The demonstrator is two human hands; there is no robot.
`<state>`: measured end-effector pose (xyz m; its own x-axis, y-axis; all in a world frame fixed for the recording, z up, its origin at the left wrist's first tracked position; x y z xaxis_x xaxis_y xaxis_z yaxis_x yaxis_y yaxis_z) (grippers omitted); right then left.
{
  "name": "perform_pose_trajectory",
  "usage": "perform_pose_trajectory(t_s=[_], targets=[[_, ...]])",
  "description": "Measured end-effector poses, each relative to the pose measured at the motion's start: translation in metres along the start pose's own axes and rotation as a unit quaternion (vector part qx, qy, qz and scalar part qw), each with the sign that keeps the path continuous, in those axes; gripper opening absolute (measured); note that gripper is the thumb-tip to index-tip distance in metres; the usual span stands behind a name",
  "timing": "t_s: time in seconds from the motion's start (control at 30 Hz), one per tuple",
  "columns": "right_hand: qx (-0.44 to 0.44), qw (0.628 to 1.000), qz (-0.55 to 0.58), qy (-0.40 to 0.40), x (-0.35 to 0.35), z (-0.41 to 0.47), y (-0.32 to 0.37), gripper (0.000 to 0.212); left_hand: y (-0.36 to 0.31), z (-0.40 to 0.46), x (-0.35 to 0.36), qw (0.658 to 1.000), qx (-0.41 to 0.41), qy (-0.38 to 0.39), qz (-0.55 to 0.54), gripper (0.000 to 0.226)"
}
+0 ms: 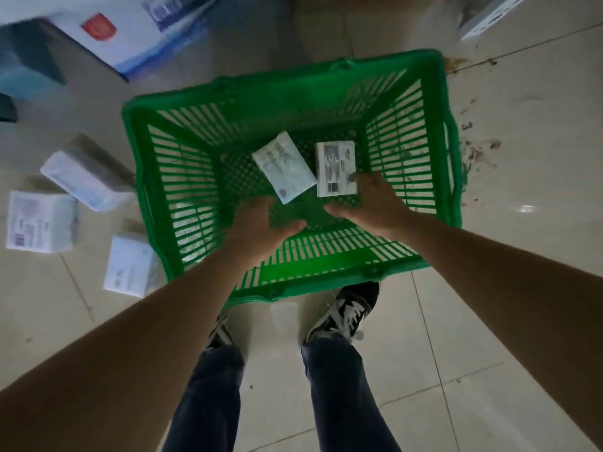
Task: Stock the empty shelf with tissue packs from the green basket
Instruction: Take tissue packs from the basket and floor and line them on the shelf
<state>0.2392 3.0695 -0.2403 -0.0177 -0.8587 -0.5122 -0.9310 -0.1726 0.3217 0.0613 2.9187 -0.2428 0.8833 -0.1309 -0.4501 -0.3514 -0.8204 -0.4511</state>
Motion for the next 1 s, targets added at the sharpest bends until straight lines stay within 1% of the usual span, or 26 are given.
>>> perform_pose_trajectory(t_s=[0.07,0.1,0.23,0.3,0.37,0.5,0.57,0.63,0.7,0.8,0.9,0.93,1.0], targets=[[0.005,0.999,0.032,-0.02,0.003,0.028,-0.007,0.097,0.009,0.021,0.014,0.998,-0.021,-0.015,-0.053,0.066],[0.006,0.998,0.049,-0.028,0.004,0.041,-0.009,0.097,0.014,0.031,0.019,0.996,-0.036,-0.02,-0.076,0.066],[0.004,0.993,0.102,-0.053,0.012,0.081,-0.015,0.101,0.034,0.07,0.033,0.981,-0.104,-0.041,-0.158,0.087],[0.014,0.987,0.144,-0.074,0.015,0.097,-0.018,0.099,0.042,0.087,0.034,0.972,-0.132,-0.052,-0.185,0.1],[0.034,0.977,0.191,-0.087,0.019,0.109,-0.022,0.096,0.047,0.102,0.036,0.967,-0.149,-0.048,-0.202,0.106],[0.065,0.961,0.255,-0.08,0.028,0.131,-0.028,0.085,0.048,0.116,0.048,0.962,-0.144,-0.054,-0.227,0.098],[0.075,0.957,0.264,-0.094,0.026,0.138,-0.031,0.083,0.046,0.119,0.055,0.958,-0.134,-0.064,-0.247,0.103],[0.085,0.956,0.263,-0.101,0.023,0.141,-0.035,0.08,0.046,0.12,0.058,0.955,-0.124,-0.091,-0.255,0.105],[0.084,0.953,0.273,-0.1,0.021,0.143,-0.039,0.073,0.045,0.12,0.059,0.953,-0.112,-0.113,-0.258,0.099],[0.091,0.949,0.289,-0.092,0.021,0.142,-0.041,0.073,0.039,0.117,0.062,0.936,-0.084,-0.134,-0.315,0.075],[0.108,0.944,0.302,-0.074,0.028,0.138,-0.043,0.065,0.034,0.111,0.061,0.925,-0.087,-0.131,-0.345,0.073],[0.111,0.945,0.3,-0.068,0.031,0.136,-0.043,0.066,0.034,0.11,0.059,0.925,-0.09,-0.124,-0.347,0.072],[0.106,0.948,0.295,-0.059,0.035,0.133,-0.041,0.075,0.035,0.109,0.056,0.933,-0.087,-0.101,-0.334,0.072]])
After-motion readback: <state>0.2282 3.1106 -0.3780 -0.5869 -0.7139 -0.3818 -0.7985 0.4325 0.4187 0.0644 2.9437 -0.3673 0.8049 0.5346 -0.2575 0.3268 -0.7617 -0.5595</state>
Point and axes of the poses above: each hand's wrist, its own z-axis towards the middle knuckle, its own x-axis out of the palm, y = z × x, the point moved 6 cm from there along z, towards the middle knuckle, and after that the axes turned 1 degree about -x, right-handed, at the moved point
